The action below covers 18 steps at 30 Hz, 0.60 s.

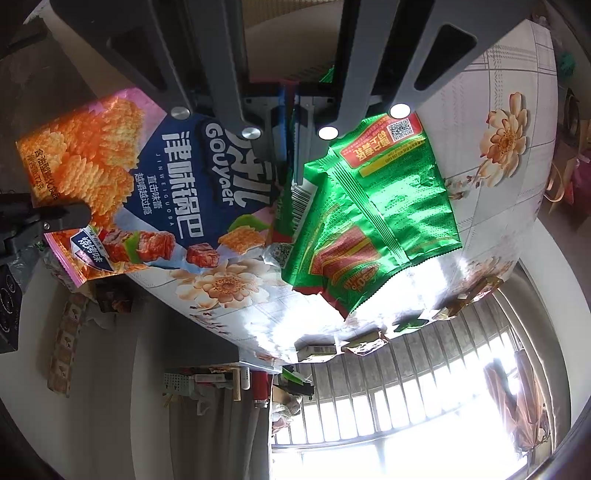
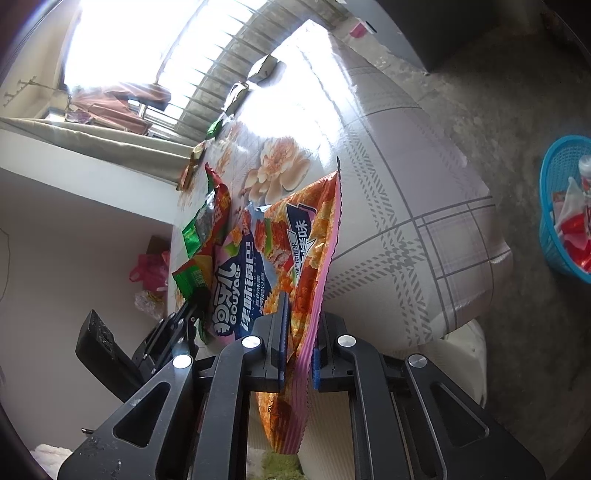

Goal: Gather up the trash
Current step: 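Lift both bags off the table and carry them toward the wastebasket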

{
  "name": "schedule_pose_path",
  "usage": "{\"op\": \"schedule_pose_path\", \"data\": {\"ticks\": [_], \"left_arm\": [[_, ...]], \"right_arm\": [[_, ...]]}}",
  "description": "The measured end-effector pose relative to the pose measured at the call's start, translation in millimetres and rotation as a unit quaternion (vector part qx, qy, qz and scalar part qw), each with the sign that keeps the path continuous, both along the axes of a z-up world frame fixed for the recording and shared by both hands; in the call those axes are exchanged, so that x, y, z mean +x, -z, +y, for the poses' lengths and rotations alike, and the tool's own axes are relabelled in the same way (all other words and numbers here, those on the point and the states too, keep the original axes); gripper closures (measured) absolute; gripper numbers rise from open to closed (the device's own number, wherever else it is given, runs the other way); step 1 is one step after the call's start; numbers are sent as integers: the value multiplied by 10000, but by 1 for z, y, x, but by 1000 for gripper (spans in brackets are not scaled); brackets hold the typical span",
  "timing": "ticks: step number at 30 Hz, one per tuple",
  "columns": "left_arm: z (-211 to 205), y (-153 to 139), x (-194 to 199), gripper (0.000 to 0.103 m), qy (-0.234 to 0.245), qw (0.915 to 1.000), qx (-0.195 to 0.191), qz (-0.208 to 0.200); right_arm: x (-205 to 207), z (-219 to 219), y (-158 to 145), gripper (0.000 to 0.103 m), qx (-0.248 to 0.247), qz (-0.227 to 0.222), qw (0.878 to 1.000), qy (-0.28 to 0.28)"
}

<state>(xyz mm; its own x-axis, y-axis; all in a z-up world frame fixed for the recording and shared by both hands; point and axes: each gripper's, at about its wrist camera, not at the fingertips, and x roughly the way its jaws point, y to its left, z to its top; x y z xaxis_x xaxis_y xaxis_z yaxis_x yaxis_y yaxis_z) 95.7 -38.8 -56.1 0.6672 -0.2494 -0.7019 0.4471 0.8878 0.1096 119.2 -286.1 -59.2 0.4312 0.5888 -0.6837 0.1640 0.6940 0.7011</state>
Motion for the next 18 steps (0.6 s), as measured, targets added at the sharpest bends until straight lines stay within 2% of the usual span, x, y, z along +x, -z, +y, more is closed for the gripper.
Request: {"op": "schedule_pose_path", "data": {"ticks": [18], "left_arm": [[7,-15,-6,101,-98,9993,17,-347]], "right_arm": [[-15,-18,-10,100,-133,-192,9993,299]]}}
